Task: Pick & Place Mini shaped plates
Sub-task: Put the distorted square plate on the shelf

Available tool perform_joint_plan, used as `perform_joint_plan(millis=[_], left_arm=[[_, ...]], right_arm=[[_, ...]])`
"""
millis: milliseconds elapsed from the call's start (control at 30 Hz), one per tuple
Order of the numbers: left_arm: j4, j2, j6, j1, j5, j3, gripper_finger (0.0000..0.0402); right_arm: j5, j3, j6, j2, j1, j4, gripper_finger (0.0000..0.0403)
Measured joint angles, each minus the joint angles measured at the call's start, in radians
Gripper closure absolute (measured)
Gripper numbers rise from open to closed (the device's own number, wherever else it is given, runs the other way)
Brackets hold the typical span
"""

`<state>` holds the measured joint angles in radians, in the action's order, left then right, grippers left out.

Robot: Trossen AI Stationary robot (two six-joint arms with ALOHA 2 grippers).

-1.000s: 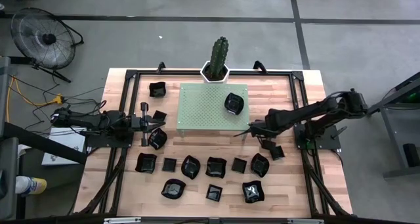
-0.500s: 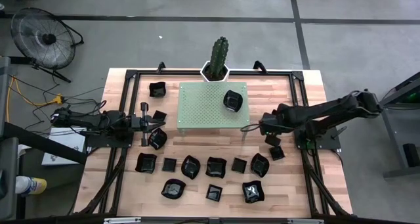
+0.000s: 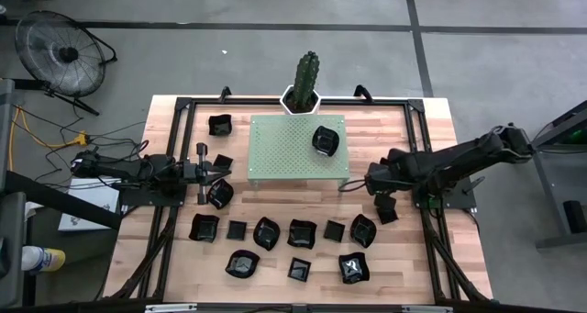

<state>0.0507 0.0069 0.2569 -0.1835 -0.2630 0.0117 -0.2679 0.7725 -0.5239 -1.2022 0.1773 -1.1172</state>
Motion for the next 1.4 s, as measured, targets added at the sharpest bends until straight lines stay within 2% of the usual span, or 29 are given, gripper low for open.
perform_joint_plan(millis=[167, 467, 667, 867, 1400], left_arm=[[0.0, 0.0, 0.0, 0.0, 0.0, 0.0, 0.0401], [0.0, 0.0, 0.0, 0.0, 0.0, 0.0, 0.0401], [0.0, 0.0, 0.0, 0.0, 0.0, 0.0, 0.0401], [0.0, 0.0, 0.0, 0.0, 0.0, 0.0, 0.0401], [0.0, 0.0, 0.0, 0.0, 0.0, 0.0, 0.0401]], right_arm=[[0.006, 0.072, 0.044, 0.0, 0.009, -0.034, 0.0403], [-0.018, 0.309, 0.18, -0.002, -0.008, -0.168, 0.0403], [-0.021, 0.454, 0.318, -0.044, -0.03, -0.193, 0.0403], [-0.061, 0.624, 0.375, -0.162, -0.061, -0.229, 0.0403], [-0.142, 1.141, 0.506, -0.587, -0.126, -0.252, 0.0403]])
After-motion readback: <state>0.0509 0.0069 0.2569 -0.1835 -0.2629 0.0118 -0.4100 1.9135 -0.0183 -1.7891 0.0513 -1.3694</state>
